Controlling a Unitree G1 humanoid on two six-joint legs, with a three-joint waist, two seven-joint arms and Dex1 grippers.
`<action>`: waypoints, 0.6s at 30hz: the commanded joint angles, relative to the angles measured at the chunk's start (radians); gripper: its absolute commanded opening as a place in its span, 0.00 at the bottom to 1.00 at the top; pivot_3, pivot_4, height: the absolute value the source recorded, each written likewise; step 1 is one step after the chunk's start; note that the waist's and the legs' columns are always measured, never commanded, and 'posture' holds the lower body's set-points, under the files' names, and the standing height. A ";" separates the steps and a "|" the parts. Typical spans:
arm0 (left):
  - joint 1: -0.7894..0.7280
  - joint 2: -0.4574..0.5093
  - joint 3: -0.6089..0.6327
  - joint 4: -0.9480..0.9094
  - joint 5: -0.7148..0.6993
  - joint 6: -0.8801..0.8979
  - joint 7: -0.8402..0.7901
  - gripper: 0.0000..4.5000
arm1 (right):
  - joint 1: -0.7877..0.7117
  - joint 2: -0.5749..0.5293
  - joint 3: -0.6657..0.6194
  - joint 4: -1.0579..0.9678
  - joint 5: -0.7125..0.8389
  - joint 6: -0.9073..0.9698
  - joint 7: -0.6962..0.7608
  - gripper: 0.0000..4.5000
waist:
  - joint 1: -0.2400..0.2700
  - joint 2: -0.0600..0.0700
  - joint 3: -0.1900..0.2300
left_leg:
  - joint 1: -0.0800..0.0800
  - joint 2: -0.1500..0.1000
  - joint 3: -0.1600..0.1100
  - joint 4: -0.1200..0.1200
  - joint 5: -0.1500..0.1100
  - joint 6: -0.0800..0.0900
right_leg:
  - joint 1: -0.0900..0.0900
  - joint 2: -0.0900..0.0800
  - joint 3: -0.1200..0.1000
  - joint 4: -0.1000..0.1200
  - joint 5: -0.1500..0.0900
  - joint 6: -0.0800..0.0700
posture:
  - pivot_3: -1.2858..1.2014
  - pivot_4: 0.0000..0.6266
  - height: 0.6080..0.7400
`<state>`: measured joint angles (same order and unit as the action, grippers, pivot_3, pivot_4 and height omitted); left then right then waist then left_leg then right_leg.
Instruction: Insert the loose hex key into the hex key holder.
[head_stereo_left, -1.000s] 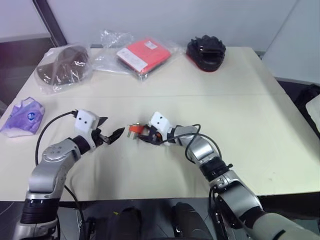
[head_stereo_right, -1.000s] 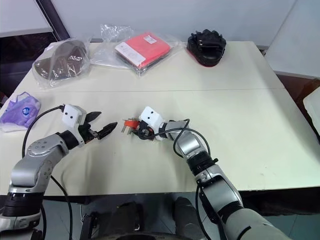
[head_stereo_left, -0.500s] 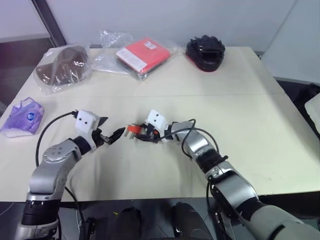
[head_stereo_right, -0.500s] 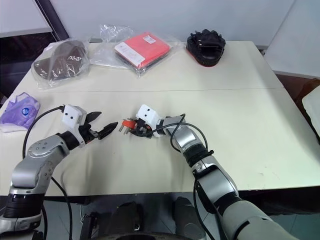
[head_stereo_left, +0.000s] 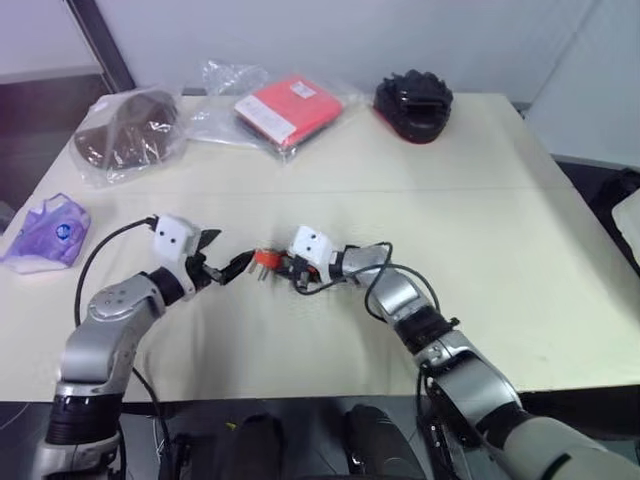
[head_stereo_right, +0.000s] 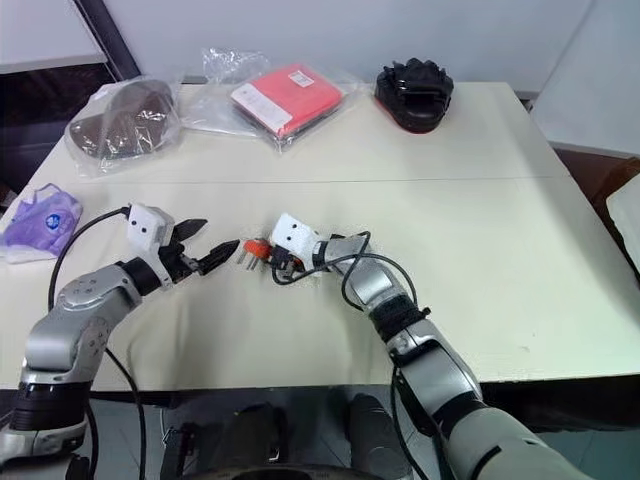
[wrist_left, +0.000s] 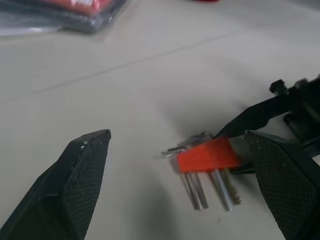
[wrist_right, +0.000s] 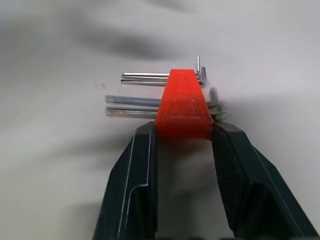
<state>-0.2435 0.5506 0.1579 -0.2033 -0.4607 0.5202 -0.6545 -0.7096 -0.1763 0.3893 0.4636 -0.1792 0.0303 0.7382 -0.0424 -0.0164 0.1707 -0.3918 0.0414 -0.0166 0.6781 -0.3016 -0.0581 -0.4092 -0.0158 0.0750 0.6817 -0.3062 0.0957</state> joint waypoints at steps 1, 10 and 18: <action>-0.065 0.020 -0.021 0.010 -0.045 0.009 -0.087 1.00 | 0.046 -0.100 0.008 -0.194 -0.097 -0.086 -0.051 0.22 | 0.002 0.000 0.000 | 0.000 -0.001 0.000 0.000 0.000 0.000 | 0.000 -0.001 0.000 -0.001 0.000 0.000 | 0.52 0.24 1.00; -0.323 -0.028 -0.081 0.173 -0.087 0.023 -0.223 1.00 | 0.047 -0.425 0.012 -0.402 -0.505 -0.463 -0.362 0.22 | -0.003 -0.001 0.001 | 0.000 -0.002 0.003 0.000 0.000 0.000 | 0.000 0.001 0.001 -0.001 0.000 0.000 | 0.52 0.24 1.00; -0.467 -0.059 -0.130 0.246 -0.173 0.102 -0.395 1.00 | 0.016 -0.521 -0.060 -0.519 -0.617 -0.619 -0.522 0.22 | -0.002 -0.001 0.001 | 0.000 -0.001 0.005 0.000 0.000 0.000 | 0.000 0.003 0.003 -0.001 0.000 0.000 | 0.52 0.24 1.00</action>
<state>-0.6869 0.4906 0.0268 0.0426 -0.6136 0.6215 -1.0167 -0.6773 -0.6901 0.3687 -0.0111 -0.7822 -0.5581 0.2532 -0.0448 -0.0175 0.1716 -0.3916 0.0401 -0.0117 0.6781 -0.3014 -0.0582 -0.4092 -0.0130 0.0781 0.6803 -0.3066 0.0959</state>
